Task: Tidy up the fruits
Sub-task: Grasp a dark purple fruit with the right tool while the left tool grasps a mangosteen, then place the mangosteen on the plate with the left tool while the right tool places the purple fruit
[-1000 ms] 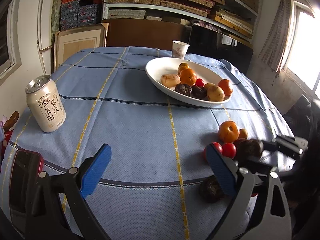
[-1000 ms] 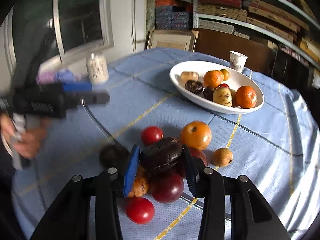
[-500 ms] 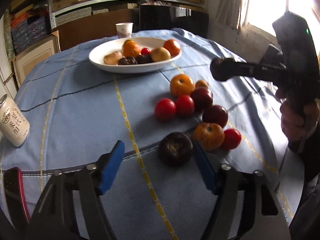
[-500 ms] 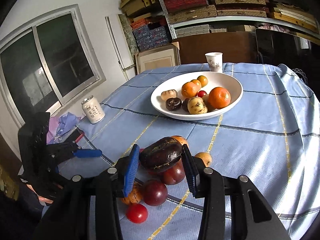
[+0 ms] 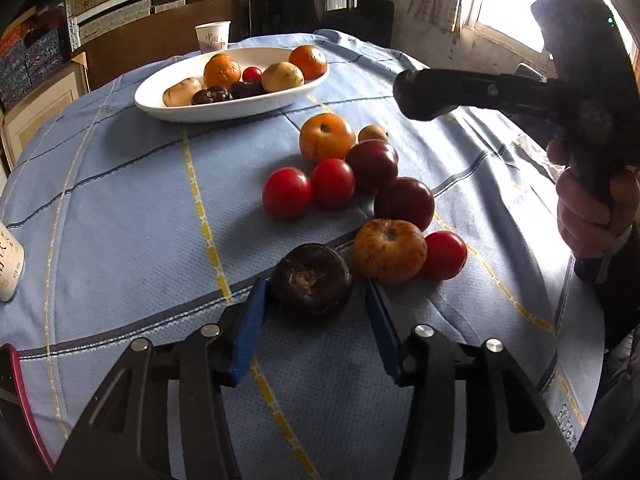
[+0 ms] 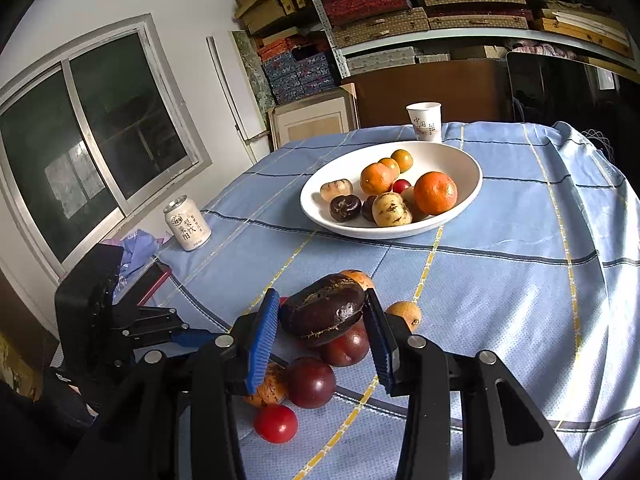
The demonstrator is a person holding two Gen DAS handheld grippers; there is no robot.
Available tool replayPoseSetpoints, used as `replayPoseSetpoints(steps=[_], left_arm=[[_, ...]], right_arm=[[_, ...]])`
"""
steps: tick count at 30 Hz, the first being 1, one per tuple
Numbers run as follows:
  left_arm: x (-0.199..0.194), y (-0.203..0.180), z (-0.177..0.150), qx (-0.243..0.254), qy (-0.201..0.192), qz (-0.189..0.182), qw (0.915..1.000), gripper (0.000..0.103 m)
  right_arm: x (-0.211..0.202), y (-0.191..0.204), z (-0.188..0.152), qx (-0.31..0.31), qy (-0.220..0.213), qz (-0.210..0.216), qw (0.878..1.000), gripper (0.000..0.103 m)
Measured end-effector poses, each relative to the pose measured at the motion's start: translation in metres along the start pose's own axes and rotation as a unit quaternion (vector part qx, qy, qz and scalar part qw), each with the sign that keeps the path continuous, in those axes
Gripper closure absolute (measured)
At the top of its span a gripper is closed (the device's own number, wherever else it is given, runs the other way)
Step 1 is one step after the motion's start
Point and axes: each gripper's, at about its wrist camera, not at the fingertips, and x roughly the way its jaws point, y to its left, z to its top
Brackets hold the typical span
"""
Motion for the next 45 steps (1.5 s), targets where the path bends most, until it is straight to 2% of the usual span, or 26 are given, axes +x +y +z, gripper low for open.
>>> replayPoseSetpoints(steps=[8, 13, 21, 24, 29, 32, 35, 41, 43, 44, 45], left_arm=[[0.003, 0.001, 0.002, -0.008, 0.001, 0.005, 1.0, 0.061], [0.001, 0.002, 0.002, -0.009, -0.002, 0.009, 0.9999, 0.062], [-0.028, 0.021, 0.016, -0.045, -0.045, -0.002, 0.998, 0.062], [-0.045, 0.033, 0.04, -0.047, -0.065, 0.01, 0.9967, 0.062], [-0.05, 0.067, 0.107, -0.075, -0.093, 0.041, 0.992, 0.062], [-0.031, 0.093, 0.151, -0.101, -0.096, 0.061, 0.9884, 0.062], [-0.003, 0.118, 0.184, -0.119, -0.079, 0.063, 0.9877, 0.062], [0.048, 0.146, 0.214, -0.137, -0.046, 0.093, 0.9851, 0.062], [0.058, 0.15, 0.217, -0.15, -0.037, 0.091, 0.9839, 0.055], [0.059, 0.152, 0.22, -0.156, -0.04, 0.086, 0.9831, 0.038], [0.056, 0.152, 0.221, -0.161, -0.047, 0.087, 0.982, 0.029]], right_arm=[[0.0, 0.0, 0.0, -0.003, 0.001, -0.004, 1.0, 0.06], [0.001, -0.001, -0.001, -0.004, 0.002, -0.012, 1.0, 0.06], [0.003, -0.003, 0.009, -0.001, 0.004, -0.005, 1.0, 0.06], [0.008, -0.005, 0.026, -0.005, 0.003, -0.01, 1.0, 0.06], [0.035, -0.021, 0.071, 0.016, -0.009, -0.019, 1.0, 0.06], [0.06, -0.028, 0.092, 0.017, -0.013, -0.042, 0.999, 0.06], [0.09, -0.039, 0.108, 0.029, 0.003, -0.048, 0.998, 0.06], [0.127, -0.055, 0.119, 0.044, 0.026, -0.048, 0.998, 0.059], [0.131, -0.057, 0.121, 0.051, 0.027, -0.038, 0.998, 0.059], [0.131, -0.057, 0.123, 0.054, 0.026, -0.035, 0.998, 0.059], [0.126, -0.056, 0.126, 0.057, 0.022, -0.031, 0.998, 0.059]])
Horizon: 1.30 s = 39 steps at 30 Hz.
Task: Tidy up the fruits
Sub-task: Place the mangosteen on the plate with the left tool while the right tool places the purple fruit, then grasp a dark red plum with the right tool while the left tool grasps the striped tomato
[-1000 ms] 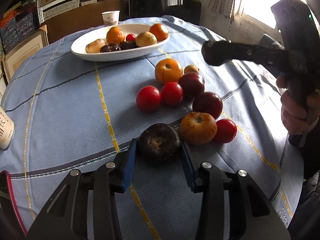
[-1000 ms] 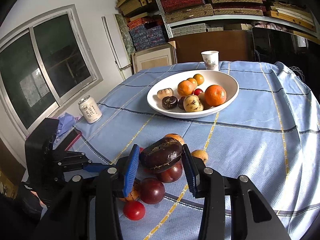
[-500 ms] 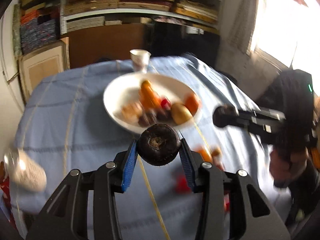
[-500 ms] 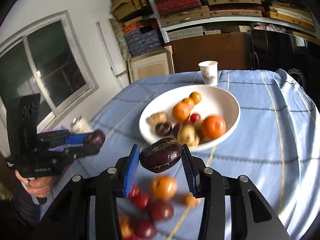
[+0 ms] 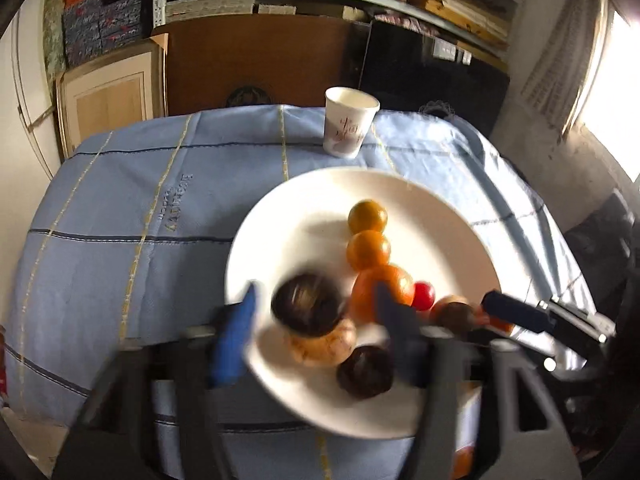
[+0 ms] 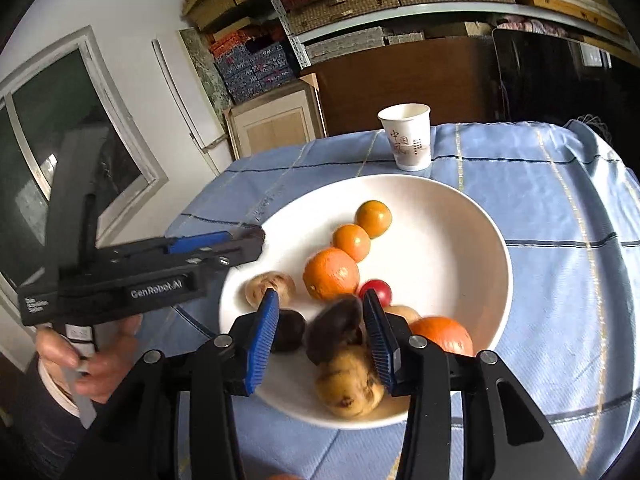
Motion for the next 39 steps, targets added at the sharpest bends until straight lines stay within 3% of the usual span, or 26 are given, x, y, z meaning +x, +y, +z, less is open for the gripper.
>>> replayPoseSetpoints(steps=[2, 5, 10, 14, 19, 22, 26, 39], left_arm=[[-0.018, -0.003, 0.0, 0.003, -0.025, 0.011, 0.9996, 0.025], [-0.051, -0.009, -0.012, 0.011, -0.049, 0.025, 0.9985, 0.011], [-0.104, -0.023, -0.068, 0.02, -0.073, 0.014, 0.997, 0.007], [-0.123, -0.032, -0.128, 0.011, -0.074, -0.003, 0.9972, 0.005], [-0.127, -0.041, -0.194, 0.041, -0.069, 0.012, 0.9967, 0.005], [-0.121, -0.038, -0.214, 0.037, -0.049, 0.021, 0.9979, 0.005], [-0.121, -0.036, -0.222, 0.032, -0.038, 0.006, 0.9988, 0.005], [-0.131, -0.033, -0.218, 0.028, -0.056, 0.001, 0.9981, 0.005]], right_arm=[[-0.016, 0.003, -0.001, -0.003, -0.014, 0.009, 1.0, 0.059], [-0.047, 0.007, -0.014, -0.013, -0.026, 0.013, 0.999, 0.059], [-0.073, 0.005, -0.058, -0.011, -0.021, 0.016, 1.0, 0.059], [-0.084, 0.007, -0.092, -0.027, 0.003, 0.02, 0.999, 0.059], [-0.095, 0.013, -0.141, -0.056, 0.045, 0.037, 0.997, 0.058], [-0.098, 0.016, -0.159, -0.048, 0.067, 0.058, 0.995, 0.058], [-0.1, 0.026, -0.166, -0.045, 0.072, 0.076, 0.993, 0.058], [-0.082, 0.026, -0.174, -0.019, 0.107, 0.068, 0.992, 0.058]])
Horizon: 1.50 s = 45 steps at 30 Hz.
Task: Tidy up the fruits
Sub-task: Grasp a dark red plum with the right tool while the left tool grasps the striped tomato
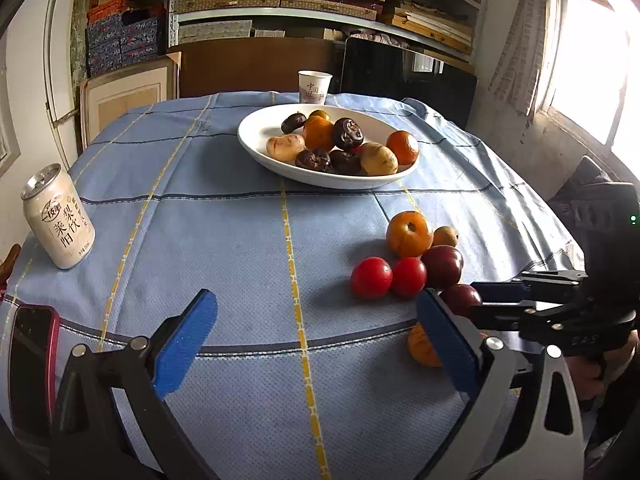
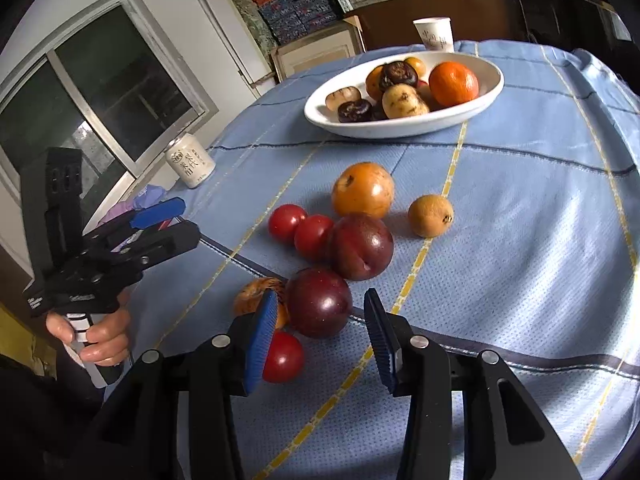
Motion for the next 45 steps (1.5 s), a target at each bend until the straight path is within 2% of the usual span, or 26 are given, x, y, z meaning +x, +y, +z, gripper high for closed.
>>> replayPoseSetpoints(steps=[5, 6, 7, 10, 13, 16, 18, 19, 21, 26, 31, 33, 37, 45], left_arm=[[-0.002, -0.002, 0.0, 0.004, -0.003, -0.001, 1.0, 0.005], [-0.002, -0.003, -0.001, 0.004, -0.002, 0.0, 1.0, 0.005], [-0.001, -0.003, -0.001, 0.005, 0.0, 0.0, 1.0, 0.005], [0.003, -0.004, -0.002, 0.005, 0.009, -0.005, 0.9999, 0.005], [0.007, -0.012, -0.005, 0.014, 0.025, -0.041, 0.9987, 0.005], [0.012, -0.026, -0.009, 0.033, 0.04, -0.082, 0.9953, 0.006], [0.016, -0.035, -0.011, 0.041, 0.051, -0.1, 0.9929, 0.02], [0.021, -0.039, -0.013, 0.042, 0.063, -0.11, 0.991, 0.022], [0.027, -0.045, -0.015, 0.038, 0.079, -0.123, 0.9886, 0.033], [0.032, -0.05, -0.016, 0.03, 0.088, -0.138, 0.986, 0.036], [0.04, -0.045, -0.015, 0.005, 0.106, -0.159, 0.9815, 0.047], [0.042, -0.045, -0.015, -0.002, 0.111, -0.169, 0.9793, 0.055], [0.043, -0.05, -0.016, -0.001, 0.117, -0.188, 0.9753, 0.056], [0.045, -0.05, -0.016, -0.006, 0.123, -0.191, 0.9739, 0.058]], right_arm=[[0.0, -0.003, -0.001, 0.01, -0.001, 0.007, 1.0, 0.058], [0.001, -0.004, -0.001, 0.011, 0.0, 0.012, 1.0, 0.065], [0.0, -0.004, 0.0, 0.012, 0.001, 0.014, 1.0, 0.068], [-0.007, -0.004, 0.002, 0.01, -0.01, 0.015, 1.0, 0.068], [-0.023, -0.009, 0.005, 0.022, -0.039, 0.027, 0.999, 0.068], [-0.035, -0.017, 0.008, 0.04, -0.066, 0.019, 0.997, 0.068], [-0.038, -0.023, 0.009, 0.054, -0.072, 0.015, 0.996, 0.068], [-0.039, -0.024, 0.01, 0.058, -0.074, 0.013, 0.996, 0.068], [-0.04, -0.024, 0.01, 0.057, -0.077, 0.011, 0.995, 0.068], [-0.043, -0.026, 0.009, 0.053, -0.08, 0.013, 0.995, 0.068], [-0.045, -0.024, 0.009, 0.053, -0.082, 0.014, 0.995, 0.068], [-0.045, -0.024, 0.009, 0.054, -0.081, 0.015, 0.995, 0.068], [-0.045, -0.024, 0.008, 0.056, -0.08, 0.013, 0.995, 0.068], [-0.043, -0.026, 0.008, 0.056, -0.078, 0.007, 0.995, 0.068]])
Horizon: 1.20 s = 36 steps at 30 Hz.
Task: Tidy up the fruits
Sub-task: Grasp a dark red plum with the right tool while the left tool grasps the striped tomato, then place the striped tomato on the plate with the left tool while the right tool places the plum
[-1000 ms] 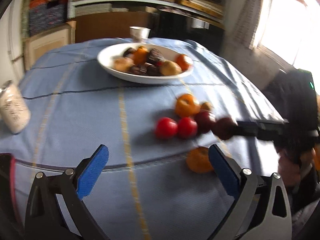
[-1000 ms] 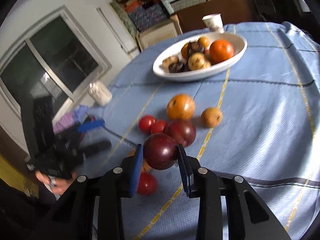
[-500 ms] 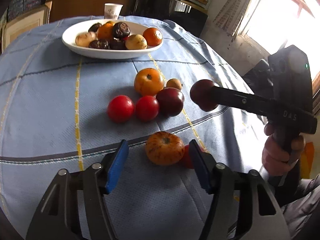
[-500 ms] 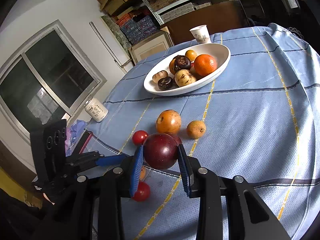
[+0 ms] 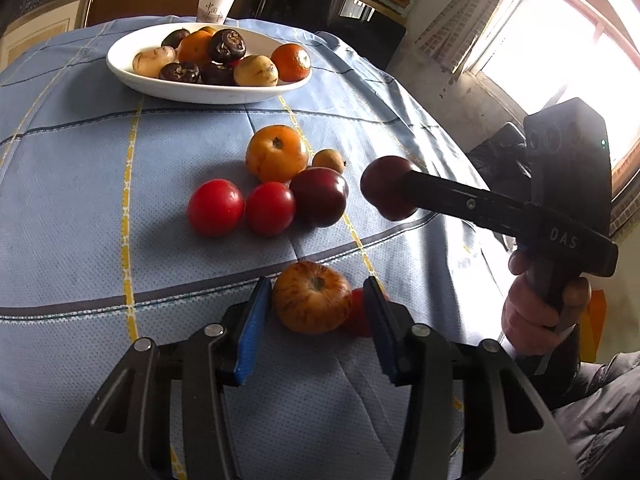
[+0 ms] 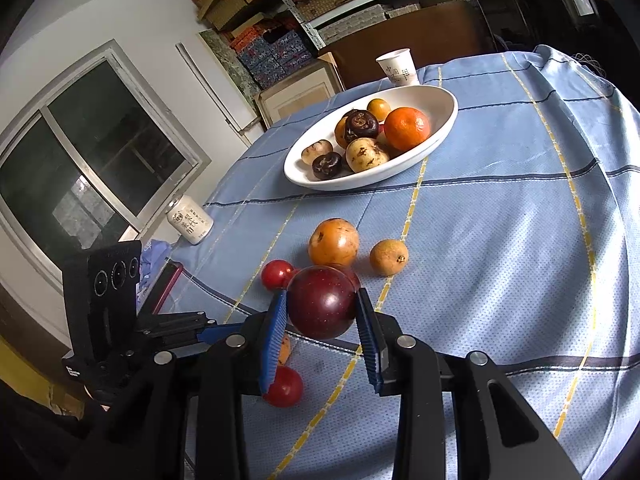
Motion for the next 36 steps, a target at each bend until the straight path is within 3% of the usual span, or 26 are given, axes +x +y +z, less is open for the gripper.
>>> replayPoseSetpoints(steps=[2, 9, 17, 21, 25, 31, 36], left_arm=[[-0.001, 0.0, 0.0, 0.0, -0.004, 0.009, 1.0, 0.063], [-0.008, -0.004, -0.001, 0.009, -0.019, 0.024, 0.9995, 0.063], [-0.038, 0.004, 0.007, 0.0, -0.062, 0.035, 0.9974, 0.063], [-0.058, 0.012, 0.035, 0.021, -0.078, 0.052, 0.9954, 0.063], [-0.067, 0.03, 0.091, 0.023, -0.111, 0.084, 0.99, 0.063], [-0.043, 0.069, 0.172, -0.005, -0.129, 0.12, 0.9843, 0.063], [-0.009, 0.102, 0.213, -0.037, -0.119, 0.15, 0.9808, 0.063]], right_arm=[[0.0, -0.001, 0.0, 0.0, -0.001, -0.005, 1.0, 0.068], [-0.001, 0.0, 0.0, -0.006, -0.01, -0.008, 1.0, 0.068], [-0.004, 0.002, 0.006, -0.017, -0.021, -0.004, 1.0, 0.068], [-0.001, 0.011, 0.036, -0.046, -0.031, -0.012, 0.998, 0.068], [0.015, 0.019, 0.072, -0.073, -0.054, -0.027, 0.995, 0.068], [0.065, 0.023, 0.114, -0.101, -0.062, -0.056, 0.991, 0.068], [0.098, 0.023, 0.131, -0.106, -0.047, -0.055, 0.992, 0.066]])
